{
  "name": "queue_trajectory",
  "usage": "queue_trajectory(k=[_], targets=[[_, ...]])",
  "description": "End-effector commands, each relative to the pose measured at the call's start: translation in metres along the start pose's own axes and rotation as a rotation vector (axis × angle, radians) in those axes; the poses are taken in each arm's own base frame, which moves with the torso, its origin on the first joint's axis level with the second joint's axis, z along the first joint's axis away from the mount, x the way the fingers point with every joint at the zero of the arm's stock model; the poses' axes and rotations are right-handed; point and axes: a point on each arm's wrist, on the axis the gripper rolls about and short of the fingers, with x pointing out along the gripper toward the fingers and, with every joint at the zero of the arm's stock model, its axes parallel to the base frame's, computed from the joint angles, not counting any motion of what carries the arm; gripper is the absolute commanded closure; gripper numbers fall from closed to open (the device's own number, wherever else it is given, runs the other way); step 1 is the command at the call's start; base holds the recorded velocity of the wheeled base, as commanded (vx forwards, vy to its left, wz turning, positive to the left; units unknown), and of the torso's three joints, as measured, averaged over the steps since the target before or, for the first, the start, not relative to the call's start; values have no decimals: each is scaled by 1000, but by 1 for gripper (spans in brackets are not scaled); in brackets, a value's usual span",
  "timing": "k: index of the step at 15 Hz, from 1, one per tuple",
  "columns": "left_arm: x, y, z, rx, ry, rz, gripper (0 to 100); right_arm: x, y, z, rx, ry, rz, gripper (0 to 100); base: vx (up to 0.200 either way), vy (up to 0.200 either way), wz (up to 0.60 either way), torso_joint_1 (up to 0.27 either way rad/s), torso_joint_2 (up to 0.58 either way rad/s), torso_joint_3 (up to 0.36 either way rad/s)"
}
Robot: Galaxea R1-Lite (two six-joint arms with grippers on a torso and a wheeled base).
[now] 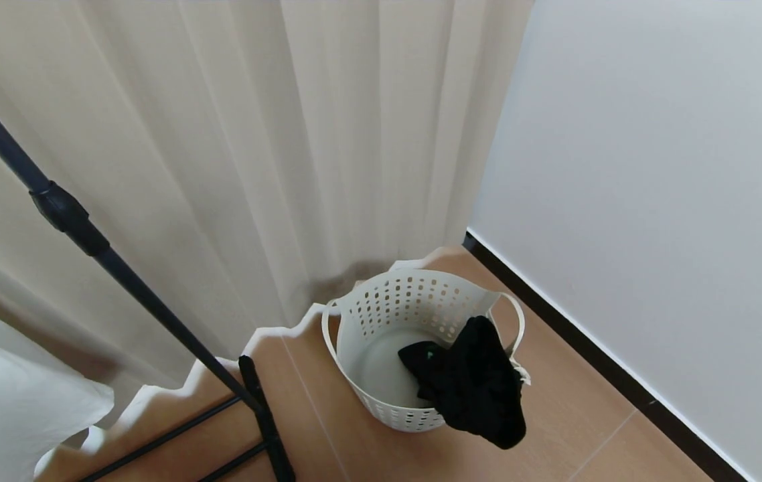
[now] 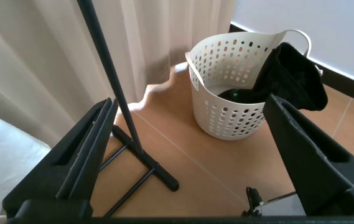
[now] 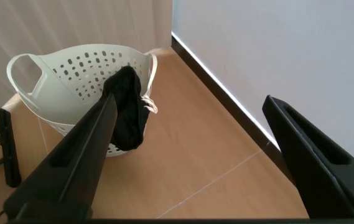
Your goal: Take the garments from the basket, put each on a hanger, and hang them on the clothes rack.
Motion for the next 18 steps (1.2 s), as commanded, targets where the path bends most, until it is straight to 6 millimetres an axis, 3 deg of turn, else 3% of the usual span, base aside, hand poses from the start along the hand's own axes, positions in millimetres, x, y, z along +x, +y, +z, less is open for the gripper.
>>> queue_trajectory(k=[1, 18], targets=[[0, 0, 0, 0, 1, 0, 0, 0, 0, 0, -1, -1, 0, 0, 0, 0, 0, 7, 2, -198], [1, 0, 1, -3, 10, -4, 0, 0, 0, -1, -35, 13, 9, 0, 0, 0, 0, 2, 2, -196]])
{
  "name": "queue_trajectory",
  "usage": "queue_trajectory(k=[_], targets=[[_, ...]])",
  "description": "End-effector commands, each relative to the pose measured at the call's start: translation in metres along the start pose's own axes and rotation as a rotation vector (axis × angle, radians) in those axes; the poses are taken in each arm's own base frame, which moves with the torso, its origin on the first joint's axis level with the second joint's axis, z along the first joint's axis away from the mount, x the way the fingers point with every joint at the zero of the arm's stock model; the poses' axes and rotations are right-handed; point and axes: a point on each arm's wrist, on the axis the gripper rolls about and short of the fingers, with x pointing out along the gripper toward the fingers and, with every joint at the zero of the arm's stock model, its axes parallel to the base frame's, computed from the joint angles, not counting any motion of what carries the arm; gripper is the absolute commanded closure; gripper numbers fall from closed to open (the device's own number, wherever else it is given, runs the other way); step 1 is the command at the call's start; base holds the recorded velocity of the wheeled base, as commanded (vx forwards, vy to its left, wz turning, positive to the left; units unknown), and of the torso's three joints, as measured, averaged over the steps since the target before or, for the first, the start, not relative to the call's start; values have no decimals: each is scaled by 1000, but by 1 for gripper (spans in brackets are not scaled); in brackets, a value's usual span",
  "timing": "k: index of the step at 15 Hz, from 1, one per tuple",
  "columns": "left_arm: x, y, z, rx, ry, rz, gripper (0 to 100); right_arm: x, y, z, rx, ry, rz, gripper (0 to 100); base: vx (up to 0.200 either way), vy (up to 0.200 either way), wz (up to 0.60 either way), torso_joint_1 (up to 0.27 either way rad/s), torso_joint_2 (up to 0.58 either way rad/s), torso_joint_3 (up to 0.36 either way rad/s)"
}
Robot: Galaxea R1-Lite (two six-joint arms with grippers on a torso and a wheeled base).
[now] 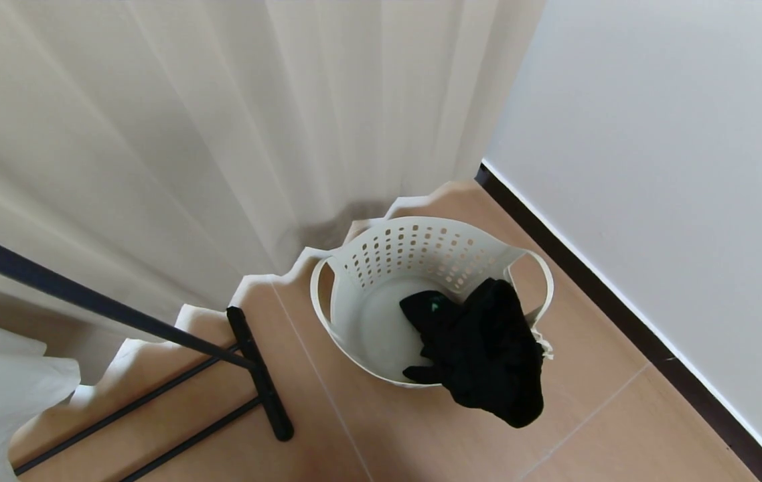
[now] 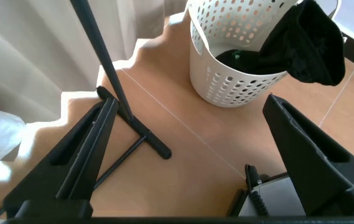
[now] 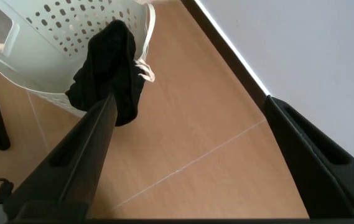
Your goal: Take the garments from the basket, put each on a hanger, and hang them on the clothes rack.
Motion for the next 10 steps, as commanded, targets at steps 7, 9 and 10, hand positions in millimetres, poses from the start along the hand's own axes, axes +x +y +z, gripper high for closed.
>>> queue_trajectory(k=[7, 9, 10], targets=[[0, 0, -1, -1, -5, 7, 0, 6, 0, 3, -1, 87, 12, 0, 0, 0, 0, 2, 1, -124], [0, 0, -1, -1, -5, 7, 0, 14, 0, 5, 15, 181, 32, 0, 0, 0, 0, 0, 0, 0], [0, 0, -1, -1, -5, 7, 0, 16, 0, 5, 13, 204, 42, 0, 0, 0, 0, 0, 0, 0]])
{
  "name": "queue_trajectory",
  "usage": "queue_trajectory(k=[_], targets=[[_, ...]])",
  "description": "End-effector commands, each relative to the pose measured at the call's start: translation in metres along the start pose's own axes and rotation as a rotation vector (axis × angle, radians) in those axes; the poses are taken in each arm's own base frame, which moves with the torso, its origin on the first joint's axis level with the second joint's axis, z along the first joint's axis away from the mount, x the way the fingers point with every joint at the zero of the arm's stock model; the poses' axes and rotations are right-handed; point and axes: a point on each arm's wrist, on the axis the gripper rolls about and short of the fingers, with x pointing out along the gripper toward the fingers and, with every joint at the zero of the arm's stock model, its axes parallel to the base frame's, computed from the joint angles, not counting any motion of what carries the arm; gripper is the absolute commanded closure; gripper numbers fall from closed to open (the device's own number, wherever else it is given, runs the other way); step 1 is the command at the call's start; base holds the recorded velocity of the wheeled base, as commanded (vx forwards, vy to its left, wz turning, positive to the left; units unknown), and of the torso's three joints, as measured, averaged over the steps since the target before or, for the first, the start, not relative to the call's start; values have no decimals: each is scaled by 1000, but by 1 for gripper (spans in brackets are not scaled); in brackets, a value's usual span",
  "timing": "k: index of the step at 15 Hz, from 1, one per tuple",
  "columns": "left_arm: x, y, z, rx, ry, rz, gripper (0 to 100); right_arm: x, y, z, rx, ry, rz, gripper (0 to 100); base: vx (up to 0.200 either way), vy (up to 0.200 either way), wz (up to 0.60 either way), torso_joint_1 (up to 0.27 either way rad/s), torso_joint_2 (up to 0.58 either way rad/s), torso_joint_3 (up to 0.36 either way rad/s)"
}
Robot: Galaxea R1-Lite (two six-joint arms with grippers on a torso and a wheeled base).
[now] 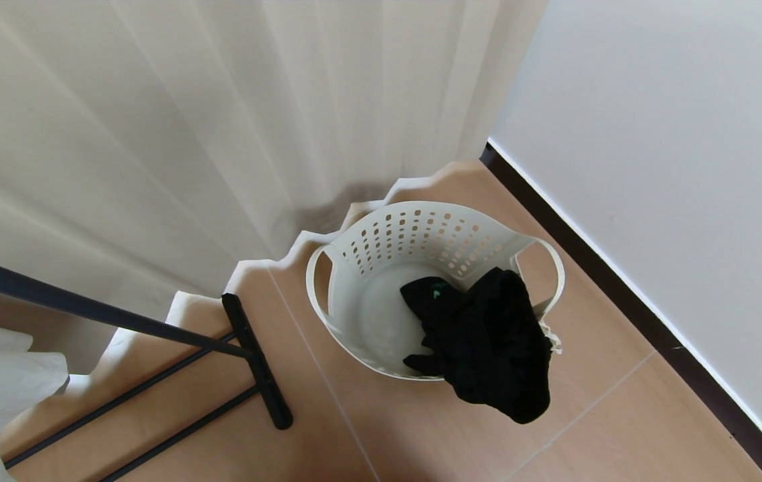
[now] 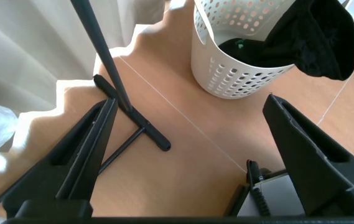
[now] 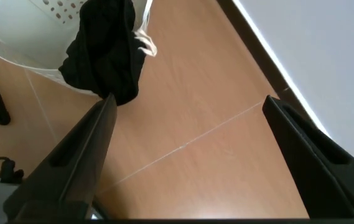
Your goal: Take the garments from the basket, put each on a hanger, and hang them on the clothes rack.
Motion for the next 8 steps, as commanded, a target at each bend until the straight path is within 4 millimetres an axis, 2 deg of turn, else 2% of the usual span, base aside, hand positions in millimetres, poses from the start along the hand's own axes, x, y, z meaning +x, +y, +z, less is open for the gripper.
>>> queue_trajectory(k=[1, 4, 6, 8], targets=[[0, 0, 0, 0, 0, 0, 0, 11, 0, 3, -13, 146, 64, 0, 0, 0, 0, 0, 0, 0], [0, 0, 0, 0, 0, 0, 0, 28, 4, 5, -88, 327, 248, 0, 0, 0, 0, 0, 0, 0], [0, 0, 0, 0, 0, 0, 0, 41, 9, 14, -134, 362, 294, 0, 0, 0, 0, 0, 0, 0], [0, 0, 0, 0, 0, 0, 0, 74, 22, 36, -204, 358, 312, 0, 0, 0, 0, 0, 0, 0]])
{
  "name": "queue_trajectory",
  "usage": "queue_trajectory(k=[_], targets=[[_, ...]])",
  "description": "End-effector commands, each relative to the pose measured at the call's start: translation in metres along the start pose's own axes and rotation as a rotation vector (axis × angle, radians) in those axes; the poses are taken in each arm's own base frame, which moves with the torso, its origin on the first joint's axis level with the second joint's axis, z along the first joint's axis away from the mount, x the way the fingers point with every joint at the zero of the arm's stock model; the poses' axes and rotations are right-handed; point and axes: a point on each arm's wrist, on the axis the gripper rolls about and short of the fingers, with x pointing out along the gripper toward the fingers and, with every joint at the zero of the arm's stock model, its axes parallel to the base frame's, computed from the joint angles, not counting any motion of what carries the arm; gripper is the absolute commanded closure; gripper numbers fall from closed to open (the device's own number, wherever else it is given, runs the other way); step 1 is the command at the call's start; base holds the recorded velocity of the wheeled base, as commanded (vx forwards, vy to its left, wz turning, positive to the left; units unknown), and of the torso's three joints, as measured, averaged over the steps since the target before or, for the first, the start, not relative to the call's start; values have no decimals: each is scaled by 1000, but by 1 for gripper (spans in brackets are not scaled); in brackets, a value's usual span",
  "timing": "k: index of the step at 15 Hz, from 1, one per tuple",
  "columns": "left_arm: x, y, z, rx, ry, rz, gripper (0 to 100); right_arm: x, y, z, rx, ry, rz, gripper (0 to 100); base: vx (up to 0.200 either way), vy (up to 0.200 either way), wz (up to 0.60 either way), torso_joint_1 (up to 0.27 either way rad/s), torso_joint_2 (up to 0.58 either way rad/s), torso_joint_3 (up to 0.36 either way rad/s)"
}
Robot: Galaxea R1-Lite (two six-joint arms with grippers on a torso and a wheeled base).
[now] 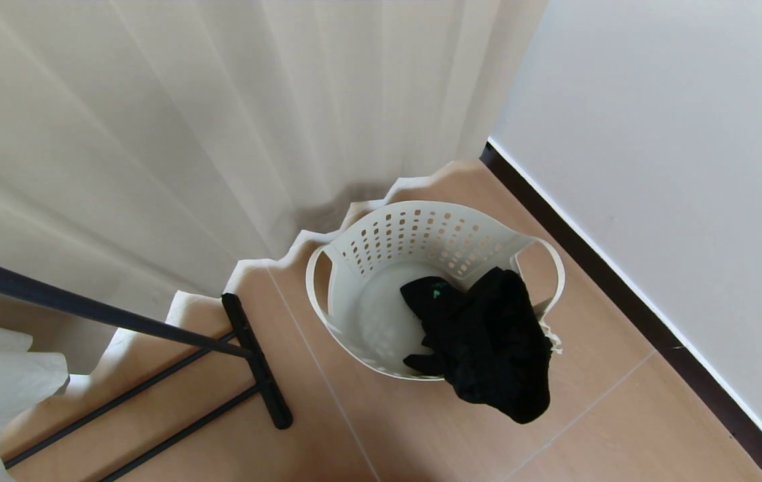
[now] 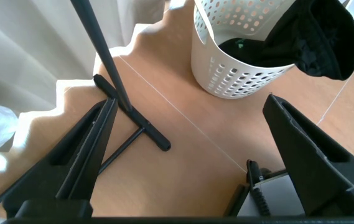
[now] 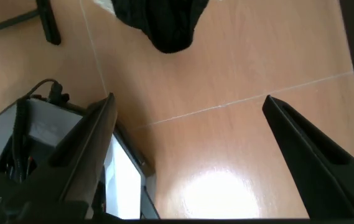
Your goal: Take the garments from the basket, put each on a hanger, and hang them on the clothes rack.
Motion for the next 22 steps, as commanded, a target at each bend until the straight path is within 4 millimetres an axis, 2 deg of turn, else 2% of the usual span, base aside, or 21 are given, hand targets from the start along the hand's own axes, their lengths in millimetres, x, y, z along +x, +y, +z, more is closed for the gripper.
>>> queue_trajectory(k=[1, 3, 4, 5, 7, 9, 10, 11, 15, 18, 22], targets=[[0, 0, 0, 0, 0, 0, 0, 41, 2, 32, -98, 110, 37, 0, 0, 0, 0, 0, 0, 0], [0, 0, 0, 0, 0, 0, 0, 82, 2, 60, -193, 114, 31, 0, 0, 0, 0, 0, 0, 0], [0, 0, 0, 0, 0, 0, 0, 93, 2, 69, -209, 106, 17, 0, 0, 0, 0, 0, 0, 0], [0, 0, 0, 0, 0, 0, 0, 121, 2, 90, -254, 105, -21, 0, 0, 0, 0, 0, 0, 0], [0, 0, 0, 0, 0, 0, 0, 156, 2, 112, -335, 113, -35, 0, 0, 0, 0, 0, 0, 0], [0, 0, 0, 0, 0, 0, 0, 189, 2, 134, -443, 102, -75, 0, 0, 0, 0, 0, 0, 0], [0, 0, 0, 0, 0, 0, 0, 195, 1, 138, -468, 99, -82, 0, 0, 0, 0, 0, 0, 0], [0, 0, 0, 0, 0, 0, 0, 213, 2, 150, -595, 99, -85, 0, 0, 0, 0, 0, 0, 0], [0, 0, 0, 0, 0, 0, 0, 240, -13, 180, -938, 201, -99, 0, 0, 0, 0, 0, 0, 0], [0, 0, 0, 0, 0, 0, 0, 260, -13, 193, -953, 186, -107, 0, 0, 0, 0, 0, 0, 0], [0, 0, 0, 0, 0, -1, 0, 286, -12, 183, -956, 215, -89, 0, 0, 0, 0, 0, 0, 0]])
